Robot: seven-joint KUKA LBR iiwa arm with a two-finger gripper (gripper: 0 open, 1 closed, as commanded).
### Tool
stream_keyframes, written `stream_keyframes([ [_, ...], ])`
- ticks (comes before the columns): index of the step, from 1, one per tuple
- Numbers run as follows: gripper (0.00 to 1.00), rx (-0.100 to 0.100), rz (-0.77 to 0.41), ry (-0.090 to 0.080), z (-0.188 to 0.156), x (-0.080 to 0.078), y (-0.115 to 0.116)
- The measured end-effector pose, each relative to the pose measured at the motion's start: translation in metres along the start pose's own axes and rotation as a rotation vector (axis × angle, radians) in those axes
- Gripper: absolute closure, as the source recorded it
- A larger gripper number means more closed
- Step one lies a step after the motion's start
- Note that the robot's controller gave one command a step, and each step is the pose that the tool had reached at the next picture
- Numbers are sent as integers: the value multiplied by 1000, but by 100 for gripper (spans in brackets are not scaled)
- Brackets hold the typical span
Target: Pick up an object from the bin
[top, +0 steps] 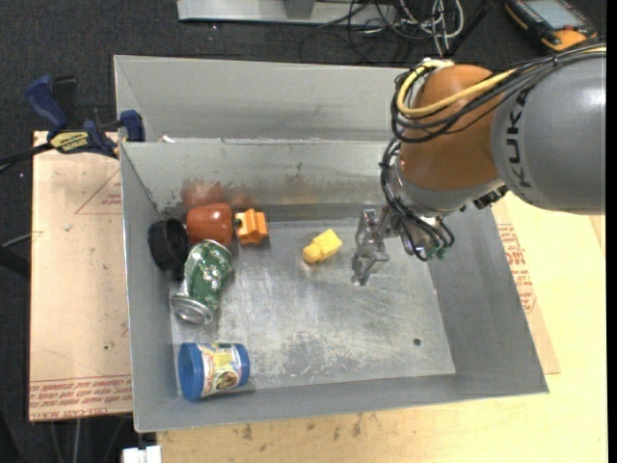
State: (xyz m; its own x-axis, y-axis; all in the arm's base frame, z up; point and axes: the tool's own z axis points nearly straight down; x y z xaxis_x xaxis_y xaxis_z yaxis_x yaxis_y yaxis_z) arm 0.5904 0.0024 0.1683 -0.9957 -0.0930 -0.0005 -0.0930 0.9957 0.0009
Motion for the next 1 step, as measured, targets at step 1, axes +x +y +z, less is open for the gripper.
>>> stream_keyframes([
  [1, 0, 1, 238, -3, 12, -35, -26],
])
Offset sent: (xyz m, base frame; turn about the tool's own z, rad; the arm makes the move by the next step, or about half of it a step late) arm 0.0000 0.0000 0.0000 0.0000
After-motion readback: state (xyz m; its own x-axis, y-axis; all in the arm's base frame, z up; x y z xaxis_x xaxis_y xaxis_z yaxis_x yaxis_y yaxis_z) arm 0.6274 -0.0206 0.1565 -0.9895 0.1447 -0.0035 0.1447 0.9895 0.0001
